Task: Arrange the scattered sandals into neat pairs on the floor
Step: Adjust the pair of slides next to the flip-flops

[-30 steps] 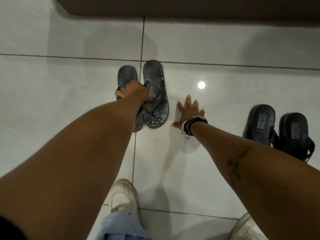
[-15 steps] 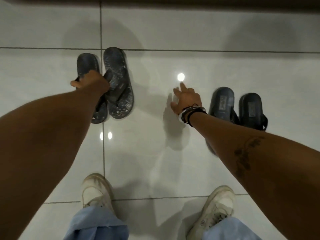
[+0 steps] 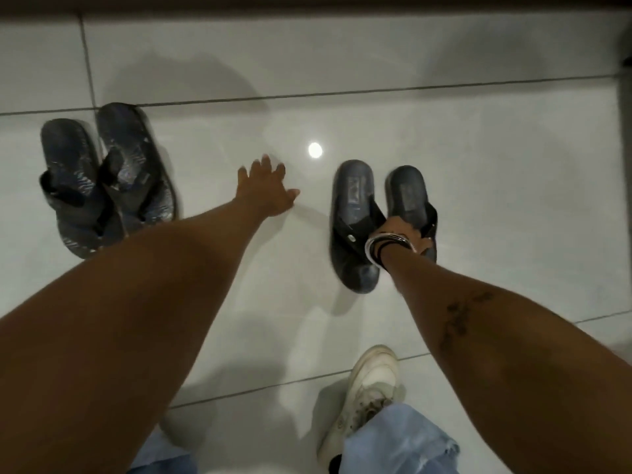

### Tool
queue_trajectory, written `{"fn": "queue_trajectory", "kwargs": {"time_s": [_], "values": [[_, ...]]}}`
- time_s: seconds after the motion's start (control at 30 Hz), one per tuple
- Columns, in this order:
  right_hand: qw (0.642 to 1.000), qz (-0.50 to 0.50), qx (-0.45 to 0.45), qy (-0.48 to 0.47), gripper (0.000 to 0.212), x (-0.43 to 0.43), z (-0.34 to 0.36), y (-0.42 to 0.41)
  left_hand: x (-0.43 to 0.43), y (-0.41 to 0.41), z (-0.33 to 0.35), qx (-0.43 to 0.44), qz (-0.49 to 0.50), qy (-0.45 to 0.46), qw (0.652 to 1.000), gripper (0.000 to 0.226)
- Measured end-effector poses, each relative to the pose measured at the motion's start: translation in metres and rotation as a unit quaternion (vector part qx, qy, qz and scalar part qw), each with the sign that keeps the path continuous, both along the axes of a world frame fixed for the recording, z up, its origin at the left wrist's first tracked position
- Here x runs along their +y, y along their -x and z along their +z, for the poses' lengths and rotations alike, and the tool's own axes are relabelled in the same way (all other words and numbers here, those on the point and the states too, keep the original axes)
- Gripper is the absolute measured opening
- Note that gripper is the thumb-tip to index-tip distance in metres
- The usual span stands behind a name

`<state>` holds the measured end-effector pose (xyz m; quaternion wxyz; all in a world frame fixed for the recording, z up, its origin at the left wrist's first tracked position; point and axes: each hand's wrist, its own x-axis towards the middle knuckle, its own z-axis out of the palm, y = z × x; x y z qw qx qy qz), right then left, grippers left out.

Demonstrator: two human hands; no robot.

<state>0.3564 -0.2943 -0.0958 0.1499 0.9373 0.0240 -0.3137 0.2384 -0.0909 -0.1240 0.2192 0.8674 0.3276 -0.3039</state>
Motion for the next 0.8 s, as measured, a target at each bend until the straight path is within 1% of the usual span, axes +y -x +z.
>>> {"fn": "queue_trajectory", "kwargs": {"time_s": [0.1,0.17,0.23,0.33,0.4,0.47,0.5,0.6,0.63,0.73,0.8], "values": [[1.000,0.010,-0.005,-0.027,0.043,-0.006,-0.006,-0.002,-0.026,-0.031,-0.012,0.062,0.028,0.040,0.997,0.069],[0.998,0.006,-0.019,-0.053,0.030,-0.009,-0.004,-0.016,-0.035,-0.039,-0.015,0.078,0.056,0.037,0.995,0.074],[0.998,0.026,-0.012,-0.063,0.023,-0.010,0.000,-0.041,-0.043,-0.041,-0.016,0.083,0.074,0.020,0.994,0.081],[0.992,0.119,-0.029,-0.007,0.026,-0.007,0.007,-0.087,-0.052,-0.041,-0.014,0.099,0.049,0.018,0.994,0.094],[0.988,0.142,-0.060,0.010,0.030,-0.001,0.010,-0.118,-0.056,-0.045,-0.013,0.112,0.023,0.004,0.993,0.103],[0.989,0.122,-0.086,-0.016,0.029,0.008,0.006,-0.142,-0.059,-0.046,-0.014,0.118,0.011,-0.011,0.993,0.111],[0.990,0.111,-0.085,-0.031,0.027,0.011,0.003,-0.153,-0.062,-0.046,-0.015,0.118,0.008,-0.016,0.993,0.115],[0.992,0.050,-0.043,-0.111,0.023,0.023,-0.009,-0.175,-0.067,-0.042,-0.021,0.104,0.002,-0.036,0.994,0.121],[0.992,0.045,-0.038,-0.113,0.020,0.026,-0.014,-0.177,-0.068,-0.040,-0.023,0.099,-0.004,-0.042,0.994,0.122],[0.990,0.041,-0.074,-0.110,0.016,0.031,-0.021,-0.178,-0.070,-0.035,-0.025,0.090,-0.019,-0.048,0.995,0.121],[0.988,0.054,-0.087,-0.113,0.021,0.032,-0.026,-0.178,-0.070,-0.034,-0.024,0.088,-0.022,-0.050,0.995,0.120]]}}
